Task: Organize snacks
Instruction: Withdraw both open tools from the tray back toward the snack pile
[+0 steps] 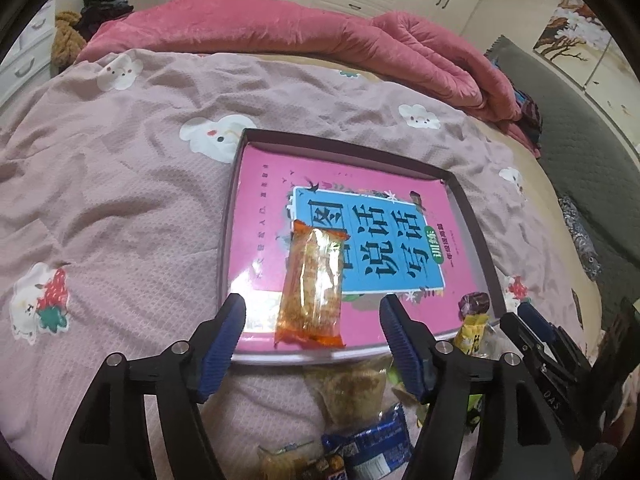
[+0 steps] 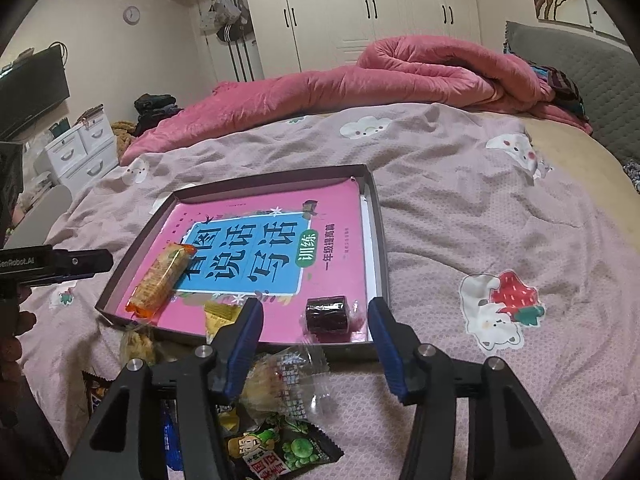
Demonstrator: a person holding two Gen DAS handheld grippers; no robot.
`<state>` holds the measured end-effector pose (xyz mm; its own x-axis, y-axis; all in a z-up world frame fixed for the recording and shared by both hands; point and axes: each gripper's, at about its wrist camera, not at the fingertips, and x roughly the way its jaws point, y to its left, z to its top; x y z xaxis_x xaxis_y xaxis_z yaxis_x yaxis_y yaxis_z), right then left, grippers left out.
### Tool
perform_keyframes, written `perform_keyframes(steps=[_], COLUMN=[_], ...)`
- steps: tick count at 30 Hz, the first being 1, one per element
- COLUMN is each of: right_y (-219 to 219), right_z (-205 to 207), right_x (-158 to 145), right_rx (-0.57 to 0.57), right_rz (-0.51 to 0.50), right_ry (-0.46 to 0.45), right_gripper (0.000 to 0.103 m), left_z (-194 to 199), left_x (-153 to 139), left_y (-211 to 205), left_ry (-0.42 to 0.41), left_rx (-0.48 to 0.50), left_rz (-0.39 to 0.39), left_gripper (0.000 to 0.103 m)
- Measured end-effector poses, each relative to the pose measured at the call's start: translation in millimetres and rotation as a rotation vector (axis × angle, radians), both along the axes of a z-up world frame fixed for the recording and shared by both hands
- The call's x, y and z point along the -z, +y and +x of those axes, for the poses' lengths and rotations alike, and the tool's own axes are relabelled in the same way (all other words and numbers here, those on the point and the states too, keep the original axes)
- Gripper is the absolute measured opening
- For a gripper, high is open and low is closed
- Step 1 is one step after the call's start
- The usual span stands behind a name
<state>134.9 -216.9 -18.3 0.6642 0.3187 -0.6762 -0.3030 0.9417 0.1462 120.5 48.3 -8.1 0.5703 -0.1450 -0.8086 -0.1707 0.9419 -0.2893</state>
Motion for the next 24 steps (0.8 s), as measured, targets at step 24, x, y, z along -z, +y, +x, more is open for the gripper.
perform_keyframes(steps=[24], right_y=[8.9], right_z=[-32.1], right_x=[-16.4], right_rx=[-0.051], right_rz=[0.005], right_ry=[-0.029], right_gripper=[0.06], left_z=[-53.9], left_x=[2.9], left_y=[-11.8], left_ry=[0.043], left_rx=[0.062], left_rz=[0.016], left_gripper=[0.073])
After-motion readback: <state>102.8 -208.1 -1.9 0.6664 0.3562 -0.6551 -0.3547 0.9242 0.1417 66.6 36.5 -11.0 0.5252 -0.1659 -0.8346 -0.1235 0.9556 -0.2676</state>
